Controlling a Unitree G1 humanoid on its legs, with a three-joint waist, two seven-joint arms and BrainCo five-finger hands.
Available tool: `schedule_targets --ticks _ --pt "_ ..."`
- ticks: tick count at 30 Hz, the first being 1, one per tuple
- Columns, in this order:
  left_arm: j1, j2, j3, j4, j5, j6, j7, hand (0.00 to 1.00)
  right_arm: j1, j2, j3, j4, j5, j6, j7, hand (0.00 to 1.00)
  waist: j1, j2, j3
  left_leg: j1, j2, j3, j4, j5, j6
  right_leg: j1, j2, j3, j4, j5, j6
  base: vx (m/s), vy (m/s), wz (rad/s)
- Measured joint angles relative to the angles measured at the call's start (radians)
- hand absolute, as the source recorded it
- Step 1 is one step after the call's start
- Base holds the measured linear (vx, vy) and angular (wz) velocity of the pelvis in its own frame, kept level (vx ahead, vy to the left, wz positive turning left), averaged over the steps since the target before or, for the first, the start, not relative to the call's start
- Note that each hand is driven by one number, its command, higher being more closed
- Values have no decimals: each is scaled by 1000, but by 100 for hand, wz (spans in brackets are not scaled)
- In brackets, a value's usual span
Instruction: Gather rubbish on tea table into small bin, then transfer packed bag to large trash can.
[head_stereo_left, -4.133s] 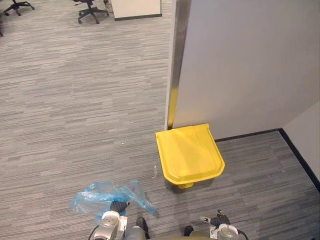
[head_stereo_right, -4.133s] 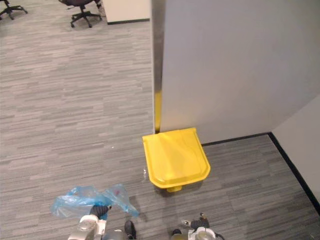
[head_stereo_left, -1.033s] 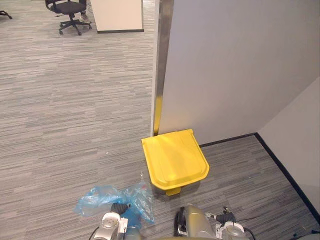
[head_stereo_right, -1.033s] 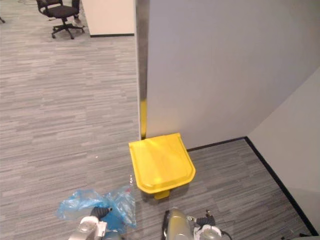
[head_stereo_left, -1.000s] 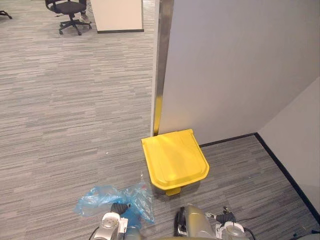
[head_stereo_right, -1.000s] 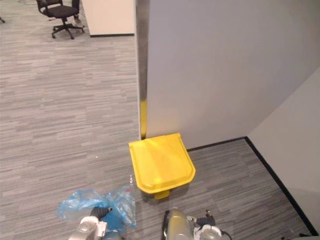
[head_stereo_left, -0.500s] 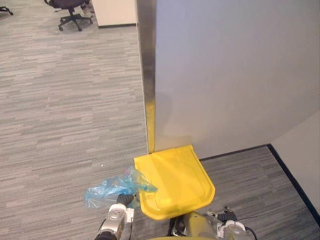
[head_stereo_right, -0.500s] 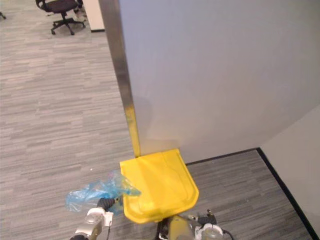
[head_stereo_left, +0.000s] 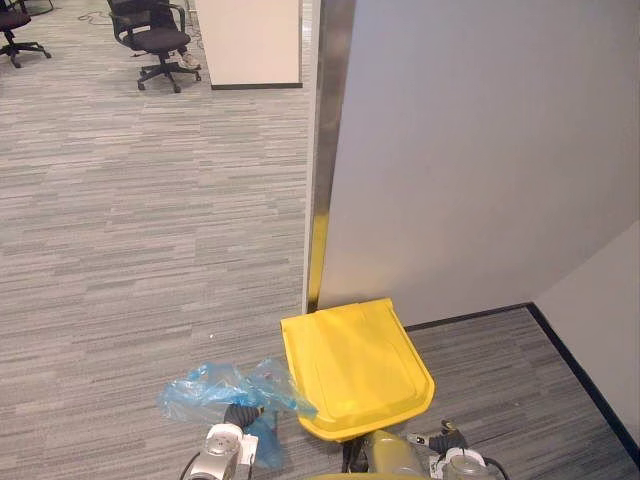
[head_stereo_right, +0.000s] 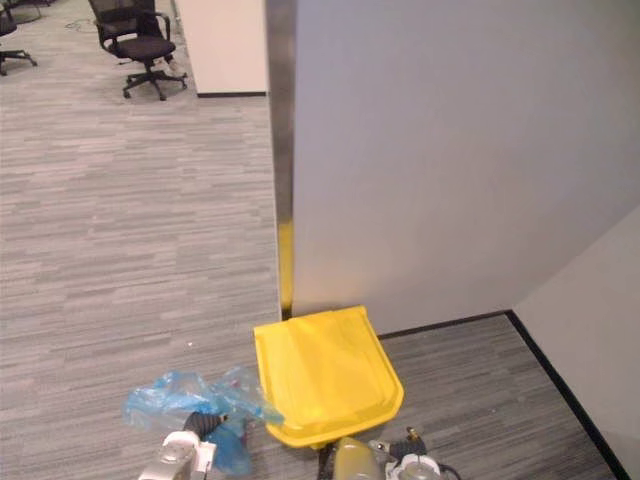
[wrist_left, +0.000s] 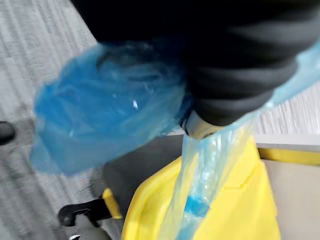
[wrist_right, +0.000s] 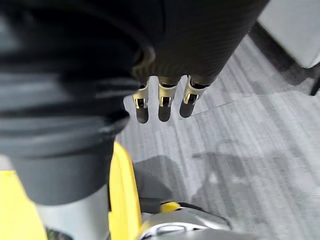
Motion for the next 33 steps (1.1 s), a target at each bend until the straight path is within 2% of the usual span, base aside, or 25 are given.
schedule_targets --ticks 1,2,3,4,6,7,8,9,10,11,13,15,16,17,18,20,21,23,24,25,27,28,31,33 --pt "0 0 2 0 -1 0 1 100 8 4 0 -2 0 0 0 0 3 -10 5 -46 -2 21 53 -10 17 -4 0 13 -50 61 36 -431 24 -27" --pt "3 -11 3 -1 -2 0 3 100 13 0 1 -12 1 -1 0 0 10 12 10 -79 23 44 71 -18 29 -21 14 29 -64 78 80 -414 6 -37" --pt "6 -9 10 0 -4 0 5 100 5 2 0 -16 7 -1 0 0 12 8 9 -101 27 52 93 -15 30 -48 10 42 41 30 70 -311 -19 -31" --pt "6 -5 10 0 -5 2 7 100 26 2 -1 -29 9 -2 0 0 7 9 8 -120 43 54 108 -6 30 -54 9 39 196 -58 29 -328 -35 -17" --pt "6 -8 8 -1 -10 2 6 100 62 5 -2 -32 9 -2 -2 0 9 10 7 -124 57 46 75 39 26 1 -21 36 384 -199 25 -309 -77 -7" --pt "6 -9 8 -2 -11 2 6 100 66 5 -2 -33 9 -2 -3 0 8 10 6 -127 58 46 61 53 22 19 -34 37 406 -223 27 -241 -119 -3" --pt "6 -9 8 -2 -14 2 6 100 71 4 -2 -33 9 -3 -3 0 7 7 -2 -137 55 46 43 75 16 45 -53 41 424 -252 43 -203 -223 4" --pt "6 -7 8 -4 -18 2 5 100 79 2 0 -21 9 -2 -1 0 8 -7 -23 -171 37 39 0 126 2 105 -82 75 337 -341 134 -203 -223 12" --pt "4 -5 8 -4 -20 2 5 100 77 0 1 -17 9 -1 0 0 6 -22 -35 -187 17 34 -14 138 2 123 -76 78 258 -379 133 -180 -315 17" --pt "-2 -25 6 4 -20 6 6 100 70 -15 0 -8 9 -1 0 0 6 11 -39 -194 21 17 -46 166 0 130 -41 76 181 -370 71 -104 -166 4" --pt "17 -73 4 -5 -22 4 0 100 67 -62 6 -1 9 0 -1 0 26 88 -66 -234 41 16 -97 213 13 128 25 72 32 -272 39 -137 -91 -20" --pt "16 -67 4 -6 -26 2 2 100 42 -66 10 -1 10 -1 -2 0 28 107 -66 -250 51 13 -125 260 9 120 49 69 -15 -232 22 -112 -49 -10" --pt "8 -64 0 -6 -41 1 4 100 37 -65 11 0 11 -4 -4 0 26 115 -65 -257 64 13 -137 276 -4 119 65 59 -46 -207 15 -105 -72 11" --pt "5 -63 1 -7 -43 -1 5 100 32 -65 11 1 11 -4 -5 0 26 117 -61 -261 73 11 -151 292 -29 115 75 53 -58 -194 7 -103 -52 11" --pt "4 -60 1 -7 -46 -1 5 100 24 -62 11 1 14 -4 -6 0 27 120 -61 -265 74 11 -156 304 -28 113 77 53 -63 -187 6 -111 -22 7" --pt "5 -51 -5 -7 -50 -2 5 100 4 -61 8 -3 33 -5 -15 0 22 106 -53 -276 73 -5 -191 349 -25 112 75 27 -103 -153 -2 -136 -1 16" --pt "4 -49 -11 -7 -49 -2 5 100 3 -61 4 -5 33 -5 -18 0 20 100 -48 -275 72 -10 -197 351 -24 113 70 19 -114 -142 -5 -111 36 14" --pt "3 -46 -14 -2 -49 0 5 100 9 -56 -12 -7 35 -5 -22 0 19 78 -28 -285 62 11 -98 287 27 123 39 5 -117 -134 -7 -112 89 15" --pt "4 -47 -15 -2 -49 0 5 100 18 -55 -12 -8 35 -5 -22 0 11 72 -25 -284 49 20 -53 263 30 133 26 3 -127 -130 -1 -109 161 23" --pt "6 -47 -20 -3 -49 0 5 100 34 -58 -12 -15 37 -5 -21 0 5 82 -29 -258 37 26 -75 237 26 148 21 1 -154 -124 27 -68 168 20" --pt "11 -26 -31 -4 -49 -1 7 100 38 -44 -12 -15 40 -5 -18 0 0 92 -36 -237 5 37 -173 248 27 148 9 9 -190 -101 57 -40 151 8" --pt "12 -19 -34 -3 -48 0 8 100 45 -32 -12 -14 40 -5 -17 0 -1 79 -48 -237 -14 41 -199 257 31 152 -2 14 -219 -71 65 -5 184 -2" --pt "15 -5 -34 -3 -48 0 17 100 55 -25 -13 -11 40 -3 -19 0 -3 82 -47 -232 -45 42 -205 251 42 185 -21 21 -277 -35 83 31 180 4" --pt "20 2 -33 -3 -47 0 21 100 54 -27 -12 -9 39 -3 -20 0 -3 86 -45 -219 -52 46 -203 243 55 210 -23 36 -290 -34 86 57 94 1"
